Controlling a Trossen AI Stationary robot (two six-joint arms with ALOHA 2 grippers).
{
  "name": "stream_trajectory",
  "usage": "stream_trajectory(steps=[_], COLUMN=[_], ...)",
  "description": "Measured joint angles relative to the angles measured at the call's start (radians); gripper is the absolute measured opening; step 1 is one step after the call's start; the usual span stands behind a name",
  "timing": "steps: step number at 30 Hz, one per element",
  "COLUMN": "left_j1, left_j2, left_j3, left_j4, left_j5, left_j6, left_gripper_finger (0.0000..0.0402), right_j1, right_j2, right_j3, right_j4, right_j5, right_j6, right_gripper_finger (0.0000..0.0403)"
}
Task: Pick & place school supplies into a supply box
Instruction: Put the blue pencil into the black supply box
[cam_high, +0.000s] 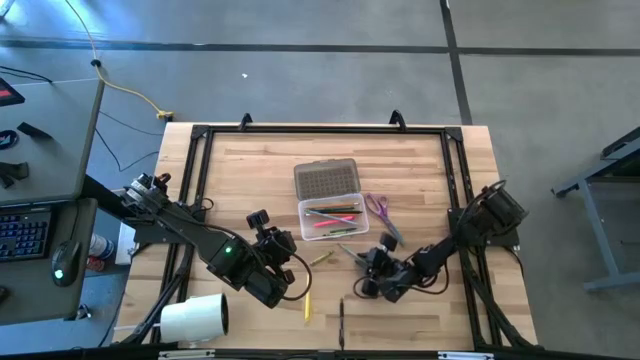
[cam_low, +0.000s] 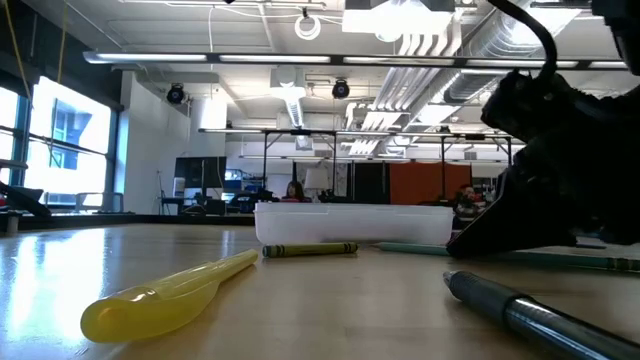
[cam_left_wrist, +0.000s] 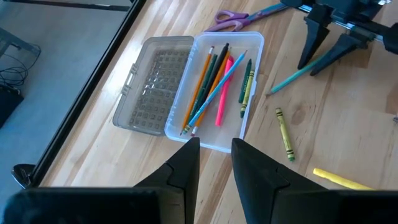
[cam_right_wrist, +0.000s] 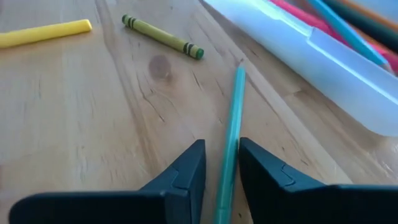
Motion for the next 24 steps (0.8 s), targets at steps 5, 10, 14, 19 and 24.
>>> stream_trajectory(steps=[5, 10, 14, 19, 24], left_j1=[0.0, 0.0, 0.0, 0.0, 0.0], left_j2=[0.0, 0.0, 0.0, 0.0, 0.0], left_j3=[0.0, 0.0, 0.0, 0.0, 0.0], left_j4=[0.0, 0.0, 0.0, 0.0, 0.0], left_j5=[0.0, 0.0, 0.0, 0.0, 0.0], left_j6=[0.0, 0.0, 0.0, 0.0, 0.0], left_gripper_finger=[0.0127, 0.0127, 0.0127, 0.0127, 0.0127], right_j1=[0.045, 0.032, 0.015, 0.012, 0.001], right_j2=[0.032, 0.03, 0.028, 0.031, -0.023], right_j3=[0.0, 0.0, -0.001, -0.006, 0.001], right_j4=[0.013, 0.015, 0.019, 0.09, 0.153], right_j5=[0.092, 0.071, 0.058, 0.073, 0.016], right_j6=[-0.036, -0.018, -0.009, -0.058, -0.134], right_gripper_finger=[0.0083, 0.0082, 0.0061, 0.0009, 0.001])
